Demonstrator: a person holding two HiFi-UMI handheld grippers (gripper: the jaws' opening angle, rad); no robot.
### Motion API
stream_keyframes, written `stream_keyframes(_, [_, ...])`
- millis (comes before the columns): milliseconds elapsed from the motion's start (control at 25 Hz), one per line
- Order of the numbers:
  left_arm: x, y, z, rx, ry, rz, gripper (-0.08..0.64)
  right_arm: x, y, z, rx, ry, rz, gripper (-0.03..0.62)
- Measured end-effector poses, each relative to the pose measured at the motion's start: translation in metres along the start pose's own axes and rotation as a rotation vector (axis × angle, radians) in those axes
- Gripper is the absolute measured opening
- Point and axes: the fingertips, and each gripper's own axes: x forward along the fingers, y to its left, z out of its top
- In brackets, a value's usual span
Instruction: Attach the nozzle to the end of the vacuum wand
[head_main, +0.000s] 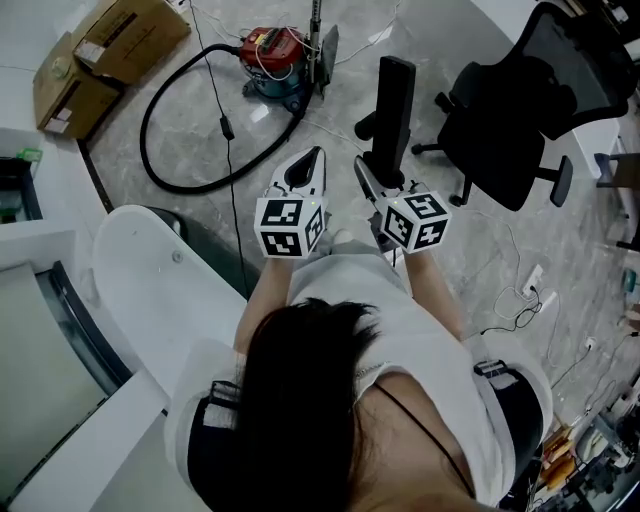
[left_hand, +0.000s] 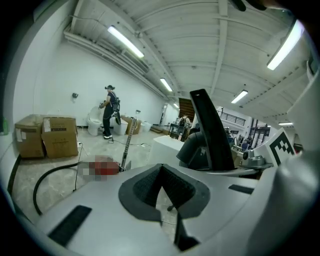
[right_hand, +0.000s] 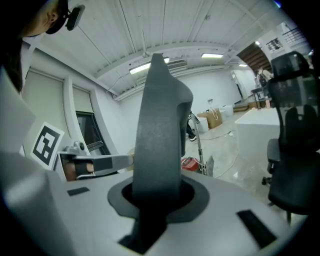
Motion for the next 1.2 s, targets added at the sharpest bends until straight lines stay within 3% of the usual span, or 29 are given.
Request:
stream_keyframes(440, [0.007, -0.009, -0.001, -0.024, 0.000, -0.001, 0.003, -0.009, -0.006, 0.007, 0.044, -0.041, 0.029, 0.078])
stream_keyframes(800, [0.010, -0.021, -0.008, -0.062, -0.017, 0.008, 0.003, -0.022, -0.012, 0.007, 0.001, -0.043, 0.025, 0.078])
stream_keyframes(1200, [0.020, -0.027, -0.004, -0.055, -0.029, 0.012, 0.003, -0.024, -0.022, 0.003, -0.011, -0.030, 0.020, 0.078])
